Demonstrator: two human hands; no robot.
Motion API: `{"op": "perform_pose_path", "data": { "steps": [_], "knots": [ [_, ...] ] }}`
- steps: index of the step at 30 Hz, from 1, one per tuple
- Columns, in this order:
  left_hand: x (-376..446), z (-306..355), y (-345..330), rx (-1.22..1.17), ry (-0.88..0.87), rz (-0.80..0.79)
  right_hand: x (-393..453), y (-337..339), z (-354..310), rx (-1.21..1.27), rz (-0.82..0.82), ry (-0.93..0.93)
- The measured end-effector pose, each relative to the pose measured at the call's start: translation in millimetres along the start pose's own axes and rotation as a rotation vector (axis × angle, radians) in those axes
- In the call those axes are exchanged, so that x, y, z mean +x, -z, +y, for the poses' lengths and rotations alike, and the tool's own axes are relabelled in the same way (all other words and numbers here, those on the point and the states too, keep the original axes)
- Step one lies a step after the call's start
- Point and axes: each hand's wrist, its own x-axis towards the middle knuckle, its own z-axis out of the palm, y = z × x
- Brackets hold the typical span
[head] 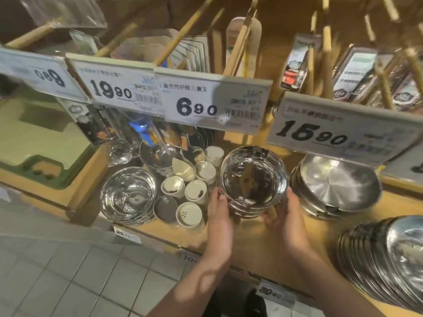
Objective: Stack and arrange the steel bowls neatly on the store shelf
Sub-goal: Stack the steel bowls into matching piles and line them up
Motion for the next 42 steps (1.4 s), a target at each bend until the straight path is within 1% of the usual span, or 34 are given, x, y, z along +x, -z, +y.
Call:
{"op": "perform_pose_path", "data": {
  "steps": [4, 7, 12, 14, 16, 17, 19, 21, 24, 26, 30, 33, 35, 39, 42],
  "knots": [
    [-2, 5, -2, -0.016, 0.009, 0.013, 1, -8, -1, 0.035, 0.003, 0.014],
    [0, 8, 1, -0.01, 0.024, 0.021, -1, -14, -3, 0.001, -0.005, 0.043],
    [-3, 15, 6, 0.032, 0.04, -0.023, -11, -15, -10, -0.018, -0.02, 0.022],
    [-10, 19, 8, 0.1, 0.032, -0.041, -23, -14, -12, -0.044, 0.031, 0.004],
    [-20, 17, 10, 0.186, 0.027, -0.027, -42, -8, -11, -0.14, 0.14, -0.012],
    [-27, 14, 11, 0.188, 0.061, -0.006, -54, -4, -10, -0.147, 0.18, -0.02],
    [-40, 7, 12, 0.155, 0.186, 0.025, -81, 3, -9, -0.109, 0.222, -0.029],
    [-52, 7, 7, 0.12, 0.275, 0.005, -111, 12, -11, -0.107, 0.265, -0.014],
    [-73, 18, -10, 0.015, 0.302, -0.122, -149, 29, -20, -0.082, 0.328, 0.01],
    [-92, 26, -23, -0.007, 0.301, -0.224, -168, 45, -30, -0.046, 0.377, 0.008],
    [-140, 39, -72, 0.205, 0.245, -0.387, -208, 88, -56, 0.02, 0.498, 0.058],
    [-183, 38, -117, 0.308, 0.189, -0.448, -245, 134, -78, 0.104, 0.58, 0.089],
    [-213, 27, -142, 0.347, 0.159, -0.517, -277, 168, -89, 0.153, 0.641, 0.122],
    [-262, -2, -183, 0.427, 0.225, -0.573, -348, 235, -96, 0.208, 0.711, 0.224],
    [-293, -25, -213, 0.443, 0.184, -0.633, -388, 278, -96, 0.241, 0.754, 0.241]
  ]
}}
